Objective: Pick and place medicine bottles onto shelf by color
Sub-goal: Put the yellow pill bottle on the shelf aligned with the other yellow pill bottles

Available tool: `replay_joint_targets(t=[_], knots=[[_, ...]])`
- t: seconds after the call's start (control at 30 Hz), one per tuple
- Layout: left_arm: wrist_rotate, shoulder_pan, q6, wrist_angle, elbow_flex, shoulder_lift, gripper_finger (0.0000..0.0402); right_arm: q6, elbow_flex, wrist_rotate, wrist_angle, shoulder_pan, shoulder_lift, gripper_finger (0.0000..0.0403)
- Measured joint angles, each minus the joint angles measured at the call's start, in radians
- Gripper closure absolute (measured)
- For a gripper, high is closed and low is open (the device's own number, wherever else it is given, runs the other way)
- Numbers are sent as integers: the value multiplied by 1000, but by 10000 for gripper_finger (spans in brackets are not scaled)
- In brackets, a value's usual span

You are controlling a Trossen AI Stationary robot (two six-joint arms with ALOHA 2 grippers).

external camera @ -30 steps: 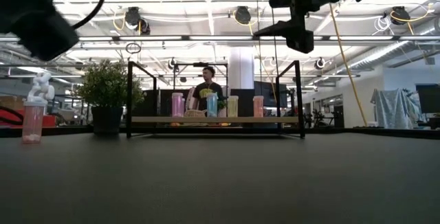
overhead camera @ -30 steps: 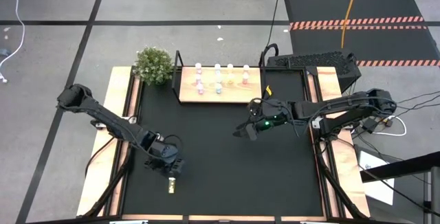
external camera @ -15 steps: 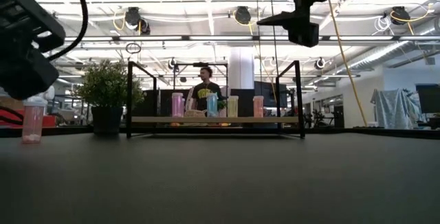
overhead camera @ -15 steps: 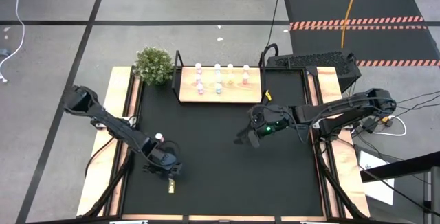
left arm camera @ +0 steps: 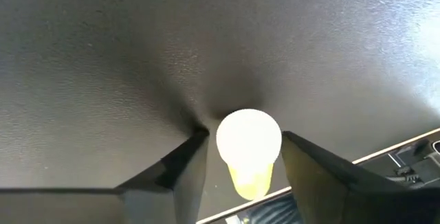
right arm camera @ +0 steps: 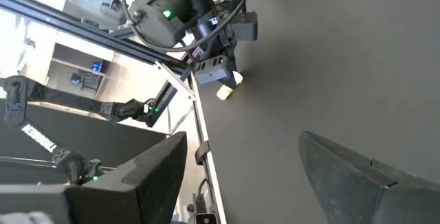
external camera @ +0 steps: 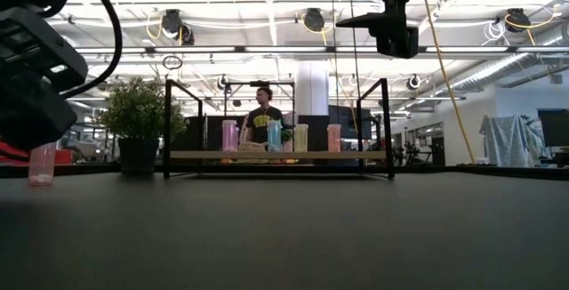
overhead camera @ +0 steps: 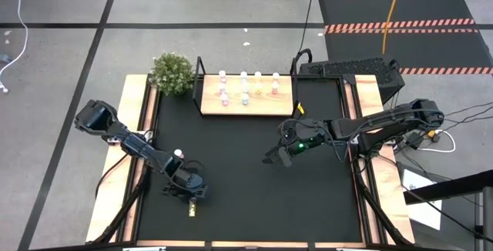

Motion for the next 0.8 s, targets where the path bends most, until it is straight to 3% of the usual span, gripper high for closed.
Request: replay_joint_targets(t=[0.3, 0.47, 0.63, 0.8], knots=[[-5, 2, 3, -4, -2, -1, 300, 6, 0, 1, 0, 0, 0, 129], [-19, 6, 3, 0, -2, -9, 282, -9, 0, 17, 0, 10, 0, 129], [-84, 40, 40, -2, -5, -37, 273, -20, -46, 131, 8, 55, 10, 129], [-95, 82, 98, 0, -5, -85, 288, 47, -134, 142, 220, 69, 9, 129]])
